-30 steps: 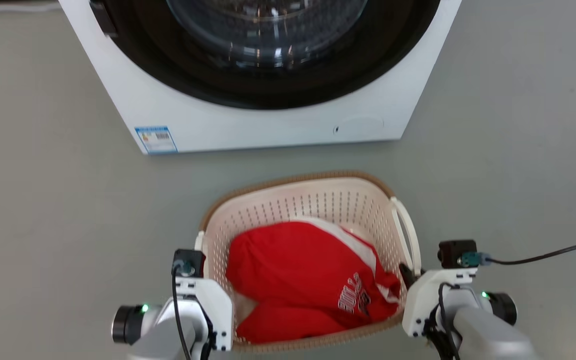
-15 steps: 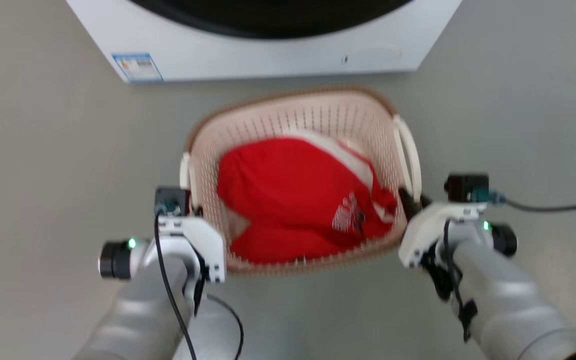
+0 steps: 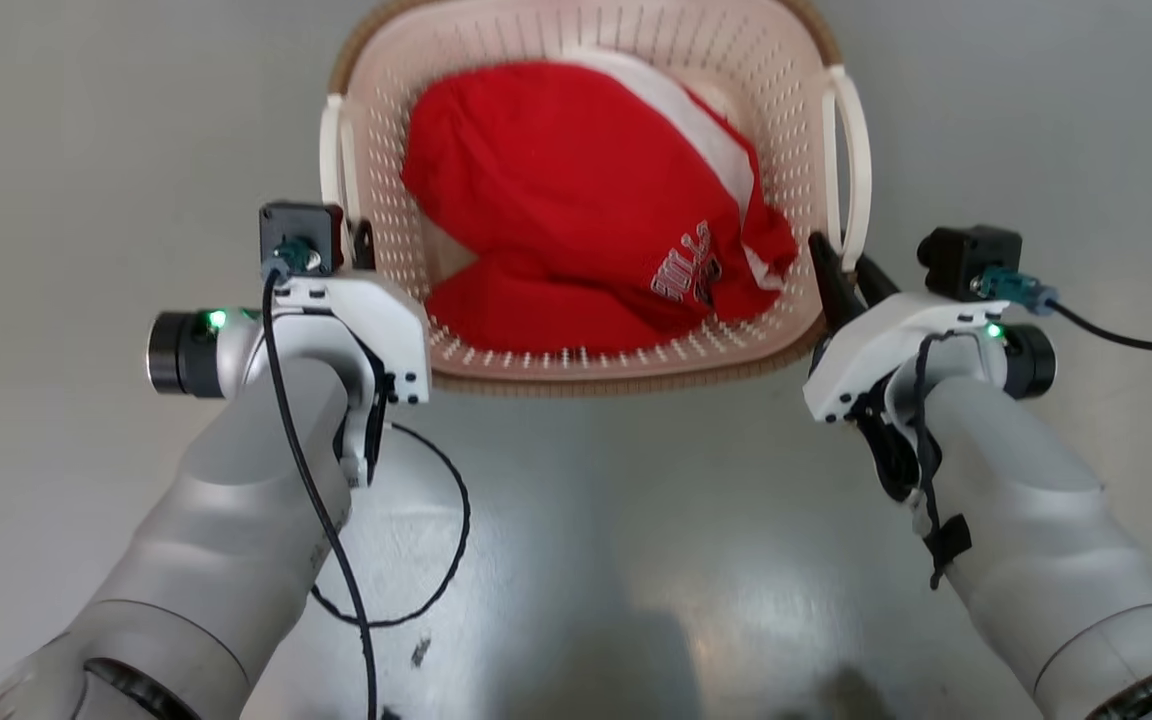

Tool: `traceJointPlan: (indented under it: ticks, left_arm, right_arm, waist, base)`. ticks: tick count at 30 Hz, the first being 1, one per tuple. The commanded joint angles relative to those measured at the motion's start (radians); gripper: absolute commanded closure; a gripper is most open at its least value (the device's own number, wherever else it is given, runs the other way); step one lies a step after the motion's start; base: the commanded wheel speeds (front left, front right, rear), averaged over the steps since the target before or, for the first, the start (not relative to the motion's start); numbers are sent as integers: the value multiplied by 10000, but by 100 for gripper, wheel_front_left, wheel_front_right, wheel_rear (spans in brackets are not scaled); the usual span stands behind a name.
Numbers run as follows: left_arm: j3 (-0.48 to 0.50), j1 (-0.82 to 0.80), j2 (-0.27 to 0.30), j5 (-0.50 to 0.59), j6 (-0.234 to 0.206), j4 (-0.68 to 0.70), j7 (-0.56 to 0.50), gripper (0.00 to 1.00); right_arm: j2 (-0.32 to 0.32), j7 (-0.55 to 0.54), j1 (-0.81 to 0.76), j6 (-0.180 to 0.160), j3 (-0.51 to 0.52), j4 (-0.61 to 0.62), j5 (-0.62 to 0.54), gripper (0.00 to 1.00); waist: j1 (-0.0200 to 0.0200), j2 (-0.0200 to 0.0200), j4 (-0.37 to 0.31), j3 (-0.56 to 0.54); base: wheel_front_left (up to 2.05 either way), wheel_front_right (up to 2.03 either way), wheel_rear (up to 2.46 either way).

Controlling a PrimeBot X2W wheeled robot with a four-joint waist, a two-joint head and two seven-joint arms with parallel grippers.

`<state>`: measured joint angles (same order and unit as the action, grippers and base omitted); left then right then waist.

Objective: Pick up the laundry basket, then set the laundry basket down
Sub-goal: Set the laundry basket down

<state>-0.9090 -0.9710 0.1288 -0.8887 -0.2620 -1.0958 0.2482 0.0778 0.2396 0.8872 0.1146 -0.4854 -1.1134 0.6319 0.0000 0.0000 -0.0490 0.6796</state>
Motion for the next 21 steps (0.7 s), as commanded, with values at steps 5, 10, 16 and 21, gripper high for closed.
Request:
traceJointPlan:
  ticks: [5,10,16,21]
  left_arm:
    - [1004,-266,349,1015,-364,698,134,100]
    - [1368,-324,246,1567,-310,861,134,100]
    - [1877,-366,277,2044,-119,1052,135,100]
    - [2299,-437,253,2493,-123,1070,135,100]
  right_arm:
    - [-275,221,-87,161,714,671,-1158,100]
    - [-275,221,-61,161,1078,752,-1548,100]
    - [-275,221,22,161,1256,837,-1685,100]
    - [-275,221,164,161,1449,783,-1839,100]
  waist:
    - [0,0,31,1128]
    - [0,0,76,1414]
    - [0,0,74,1694]
    - [0,0,61,1974]
  base:
    - [0,0,0]
    - [0,0,0]
    - [0,0,0]
    - [0,0,0]
